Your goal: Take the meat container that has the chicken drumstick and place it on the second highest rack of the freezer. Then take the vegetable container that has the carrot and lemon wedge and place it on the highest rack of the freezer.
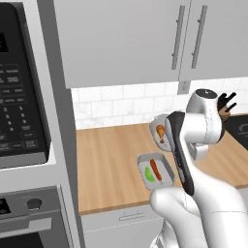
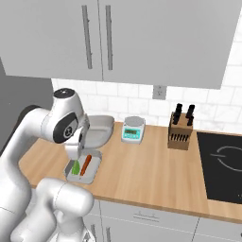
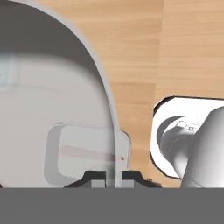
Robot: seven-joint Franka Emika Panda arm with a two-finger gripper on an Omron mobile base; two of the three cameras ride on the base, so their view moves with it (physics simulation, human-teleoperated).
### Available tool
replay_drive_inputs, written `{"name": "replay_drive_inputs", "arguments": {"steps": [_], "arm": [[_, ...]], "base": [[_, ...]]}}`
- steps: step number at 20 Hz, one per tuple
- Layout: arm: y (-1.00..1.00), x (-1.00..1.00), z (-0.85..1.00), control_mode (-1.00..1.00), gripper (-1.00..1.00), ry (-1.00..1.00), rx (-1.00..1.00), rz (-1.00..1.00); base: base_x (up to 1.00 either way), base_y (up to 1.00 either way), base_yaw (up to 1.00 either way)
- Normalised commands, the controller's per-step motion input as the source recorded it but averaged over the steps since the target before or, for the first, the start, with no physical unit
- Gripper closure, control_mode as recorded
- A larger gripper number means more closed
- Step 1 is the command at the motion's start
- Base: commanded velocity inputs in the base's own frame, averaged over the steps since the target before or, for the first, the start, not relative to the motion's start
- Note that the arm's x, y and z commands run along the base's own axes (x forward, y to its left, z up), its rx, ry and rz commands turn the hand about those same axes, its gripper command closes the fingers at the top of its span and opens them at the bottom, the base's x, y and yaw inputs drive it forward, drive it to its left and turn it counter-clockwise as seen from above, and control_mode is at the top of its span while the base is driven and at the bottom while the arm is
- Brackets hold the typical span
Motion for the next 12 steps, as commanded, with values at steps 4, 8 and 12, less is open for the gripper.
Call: {"name": "replay_drive_inputs", "arguments": {"steps": [4,8,12], "arm": [[0.0,-0.39,0.2,-1.0,1.0,0.05,0.01,0.0],[0.0,-0.37,0.0,-1.0,1.0,0.0,0.08,0.0],[0.18,-0.19,0.0,-1.0,1.0,-0.01,0.06,0.0]], "base": [[0.0,0.0,0.0],[0.0,0.0,0.0],[0.0,0.0,0.0]]}}
